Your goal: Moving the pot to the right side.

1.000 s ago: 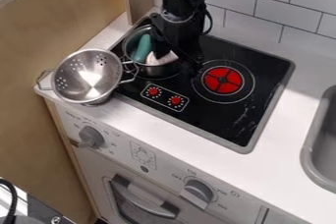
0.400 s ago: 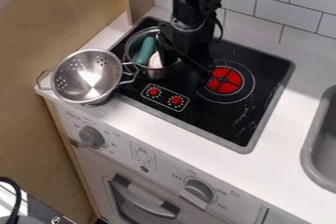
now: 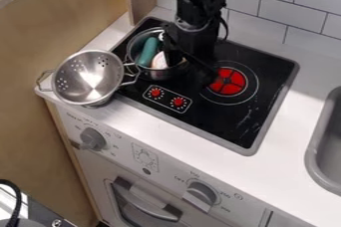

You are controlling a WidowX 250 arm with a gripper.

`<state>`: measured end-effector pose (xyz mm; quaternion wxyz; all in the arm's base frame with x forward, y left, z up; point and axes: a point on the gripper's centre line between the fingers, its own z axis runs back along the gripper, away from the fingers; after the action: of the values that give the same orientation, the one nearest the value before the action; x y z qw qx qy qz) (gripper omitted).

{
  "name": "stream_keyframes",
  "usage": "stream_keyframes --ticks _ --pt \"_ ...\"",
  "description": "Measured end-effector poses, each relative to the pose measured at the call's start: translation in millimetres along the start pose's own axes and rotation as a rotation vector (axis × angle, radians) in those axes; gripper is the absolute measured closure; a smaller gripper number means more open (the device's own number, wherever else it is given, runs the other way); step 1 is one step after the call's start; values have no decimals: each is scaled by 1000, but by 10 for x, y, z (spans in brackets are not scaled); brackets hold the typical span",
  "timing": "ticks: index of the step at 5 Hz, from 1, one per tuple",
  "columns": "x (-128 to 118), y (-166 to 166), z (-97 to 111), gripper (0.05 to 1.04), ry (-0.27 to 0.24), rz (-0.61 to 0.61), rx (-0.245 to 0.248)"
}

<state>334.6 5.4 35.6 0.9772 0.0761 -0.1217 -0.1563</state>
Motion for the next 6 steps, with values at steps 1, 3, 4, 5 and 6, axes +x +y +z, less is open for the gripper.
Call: stream_keyframes --ticks 1,3,4,5,6 --pt "39 -22 -84 84 -1 4 -20" --pt "76 -14 -177 87 22 42 -40" --pt "77 -43 -153 144 42 69 -56" --pt "87 -60 -120 414 67 92 -67" --pt "96 -97 -113 705 58 92 -105"
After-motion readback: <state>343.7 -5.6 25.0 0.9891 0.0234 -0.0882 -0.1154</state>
